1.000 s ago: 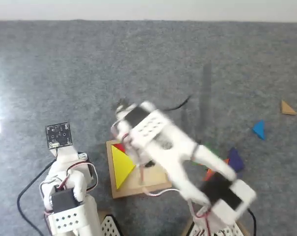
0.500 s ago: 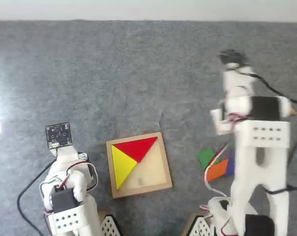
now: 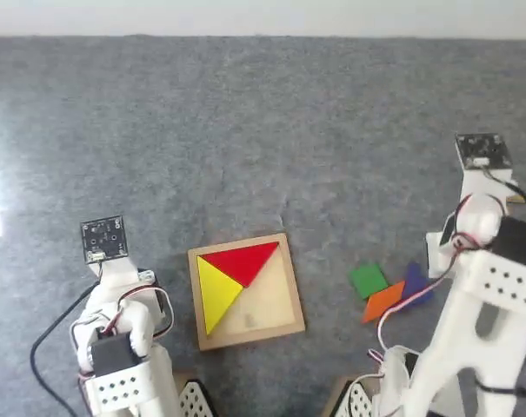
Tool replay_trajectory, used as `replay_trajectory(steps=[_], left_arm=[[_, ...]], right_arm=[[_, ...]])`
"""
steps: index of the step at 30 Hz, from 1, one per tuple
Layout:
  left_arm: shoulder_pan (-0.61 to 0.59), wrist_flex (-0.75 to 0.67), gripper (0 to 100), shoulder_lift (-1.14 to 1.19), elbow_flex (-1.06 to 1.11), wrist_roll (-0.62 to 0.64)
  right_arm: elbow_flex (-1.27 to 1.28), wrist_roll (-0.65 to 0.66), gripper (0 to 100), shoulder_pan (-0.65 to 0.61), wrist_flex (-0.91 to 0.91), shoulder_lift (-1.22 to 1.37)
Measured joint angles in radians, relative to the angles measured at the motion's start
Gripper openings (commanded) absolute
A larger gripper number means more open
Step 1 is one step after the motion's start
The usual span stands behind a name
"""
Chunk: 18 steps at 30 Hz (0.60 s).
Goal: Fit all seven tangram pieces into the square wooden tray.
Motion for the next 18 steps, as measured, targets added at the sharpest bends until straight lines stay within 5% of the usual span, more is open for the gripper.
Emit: replay_trajectory(steps=[6,18], left_arm=[[0.0,0.0,1,0.0,0.0,0.0],[0.0,0.0,1,0.0,0.0,0.0]], right_arm=[[0.215,0.011,1.3,-0.167,-0.104,-0.011],[0.253,0.239,1.2,-0.126,-0.133,-0.011]])
